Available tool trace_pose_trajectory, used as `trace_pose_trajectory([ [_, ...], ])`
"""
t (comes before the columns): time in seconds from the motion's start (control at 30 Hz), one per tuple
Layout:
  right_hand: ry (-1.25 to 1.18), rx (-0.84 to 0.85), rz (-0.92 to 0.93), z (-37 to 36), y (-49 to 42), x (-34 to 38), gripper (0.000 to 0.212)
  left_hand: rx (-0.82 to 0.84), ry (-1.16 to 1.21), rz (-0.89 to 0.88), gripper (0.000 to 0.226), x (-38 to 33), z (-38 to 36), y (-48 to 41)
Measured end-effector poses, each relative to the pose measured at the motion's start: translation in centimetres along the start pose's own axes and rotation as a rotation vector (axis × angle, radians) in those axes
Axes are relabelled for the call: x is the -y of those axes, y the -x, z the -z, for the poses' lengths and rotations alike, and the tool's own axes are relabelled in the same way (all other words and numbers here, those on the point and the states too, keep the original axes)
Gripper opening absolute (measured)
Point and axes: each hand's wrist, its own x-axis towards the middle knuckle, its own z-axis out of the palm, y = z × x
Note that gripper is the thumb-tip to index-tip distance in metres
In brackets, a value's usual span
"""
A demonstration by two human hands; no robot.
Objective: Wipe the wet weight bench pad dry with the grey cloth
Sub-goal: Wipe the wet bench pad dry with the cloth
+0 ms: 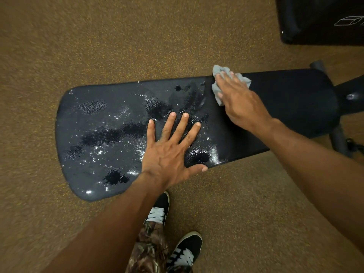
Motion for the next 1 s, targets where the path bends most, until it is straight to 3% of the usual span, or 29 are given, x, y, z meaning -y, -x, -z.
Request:
trace_pose_trajectory([
  [0.13, -0.022, -0.071, 0.004, -0.8, -4.0, 2.5, 0.028, -0.009, 0.007, 0.008, 0.108, 0.0, 0.0, 0.1],
  [0.27, -0.075, -0.050, 0.087, -1.9, -2.8, 4.8, 0.049, -0.018, 0.005, 0.008, 0.108, -0.1, -0.1, 0.0],
  [0.4, -0.007, 0.027, 0.225, -2.3, 1.3, 2.3, 0.053, -0.016, 0.008, 0.006, 0.108, -0.1, -0.1, 0.0],
  [0.53, 0.070, 0.031, 0.143, -1.7, 1.2, -0.1, 0.052, -0.018, 0.008, 0.007, 0.108, -0.1, -0.1, 0.1],
  [0.63, -0.038, -0.033, 0.037, -1.9, -1.4, 2.5, 0.051, -0.004, 0.006, 0.010, 0.109, -0.1, 0.0, 0.1],
  [0.77, -0.153, -0.035, 0.064, -2.2, -2.7, 5.6, 0.057, 0.047, 0.012, -0.001, 0.108, 0.0, 0.6, 0.1],
  [0.87, -0.203, -0.142, 0.098, -1.3, -0.8, 4.9, 0.061, 0.000, 0.135, 0.021, 0.093, 0.2, 2.6, -0.2],
  [1.0, -0.189, -0.347, -0.079, -0.2, 3.7, 1.7, 0.053, -0.325, 0.220, 0.033, 0.041, 0.6, 5.3, -1.9],
])
